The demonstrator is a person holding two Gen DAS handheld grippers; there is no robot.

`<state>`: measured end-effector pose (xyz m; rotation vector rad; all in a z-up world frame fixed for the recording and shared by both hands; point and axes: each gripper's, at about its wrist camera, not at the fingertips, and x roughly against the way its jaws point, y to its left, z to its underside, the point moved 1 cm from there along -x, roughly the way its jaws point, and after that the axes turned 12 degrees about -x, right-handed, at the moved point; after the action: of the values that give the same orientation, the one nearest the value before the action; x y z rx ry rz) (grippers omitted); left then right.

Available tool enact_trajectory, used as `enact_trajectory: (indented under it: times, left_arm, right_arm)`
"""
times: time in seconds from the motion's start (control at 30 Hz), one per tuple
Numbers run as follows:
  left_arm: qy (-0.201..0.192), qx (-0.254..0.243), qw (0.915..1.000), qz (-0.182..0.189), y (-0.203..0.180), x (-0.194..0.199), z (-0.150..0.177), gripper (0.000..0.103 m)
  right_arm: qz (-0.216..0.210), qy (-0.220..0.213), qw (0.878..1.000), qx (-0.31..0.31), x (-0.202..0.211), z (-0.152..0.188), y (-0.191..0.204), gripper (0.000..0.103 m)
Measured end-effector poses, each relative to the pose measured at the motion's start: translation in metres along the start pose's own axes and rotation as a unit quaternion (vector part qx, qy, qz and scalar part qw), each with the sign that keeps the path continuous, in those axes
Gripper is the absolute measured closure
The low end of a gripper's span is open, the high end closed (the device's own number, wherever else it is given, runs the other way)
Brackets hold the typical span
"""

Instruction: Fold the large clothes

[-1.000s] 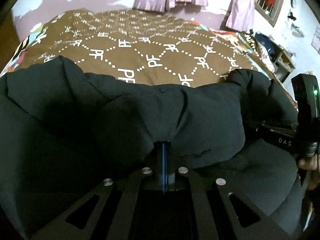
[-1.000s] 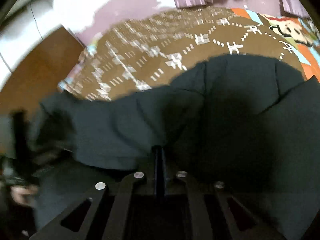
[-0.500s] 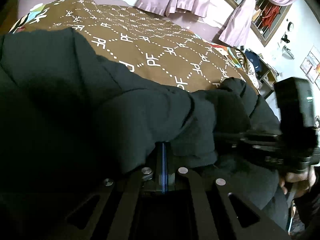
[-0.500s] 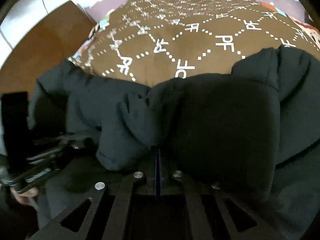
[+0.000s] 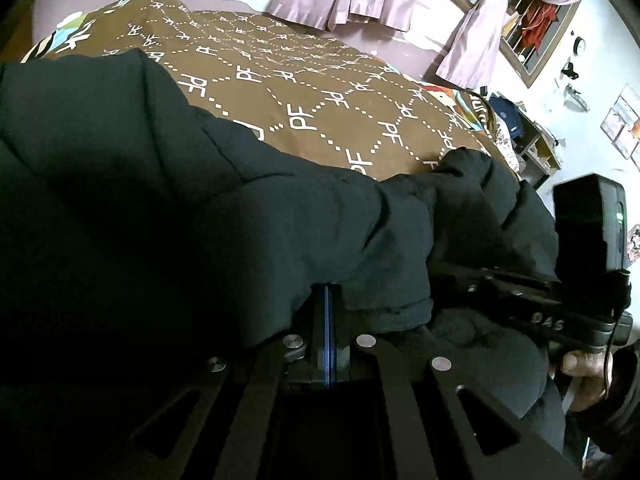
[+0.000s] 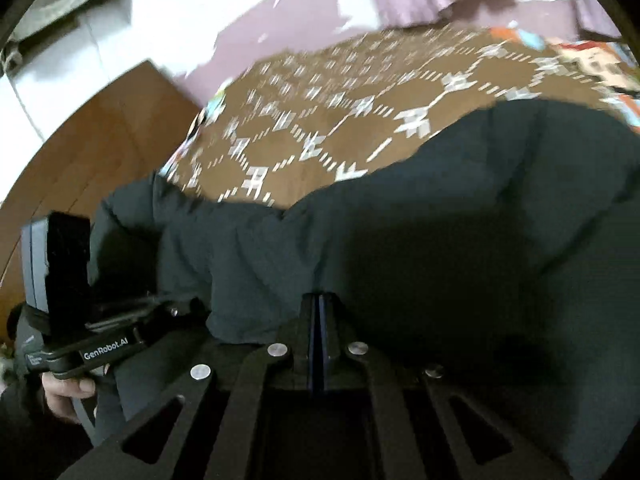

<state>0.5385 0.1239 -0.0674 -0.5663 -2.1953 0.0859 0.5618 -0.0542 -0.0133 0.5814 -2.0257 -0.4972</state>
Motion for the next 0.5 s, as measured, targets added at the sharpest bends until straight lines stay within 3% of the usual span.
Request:
enact_trajectory:
  times: [0.1,0.27,0.5]
  left_arm:
    - [-0.003,0.001,1.0,0.004,0.002,0.002,0.003,0.102]
    - [-0.005,0.0,1.0,0.006,0.002,0.003,0.002,0.102]
    - [0.0,-0.003,1.0,-0.001,-0.001,0.001,0.001,0.102]
  right_arm:
    - [0.026,-0.033,0.999,-0.035,0.011,-0.001,-0.015,0.101]
    - [0.072,-0.011,0.997,-0.023,-0.006,-0.001,-0.015,0.102]
    - [0.068,0.013,0.997,-0.03,-0.02,-0.004,-0.023,0.102]
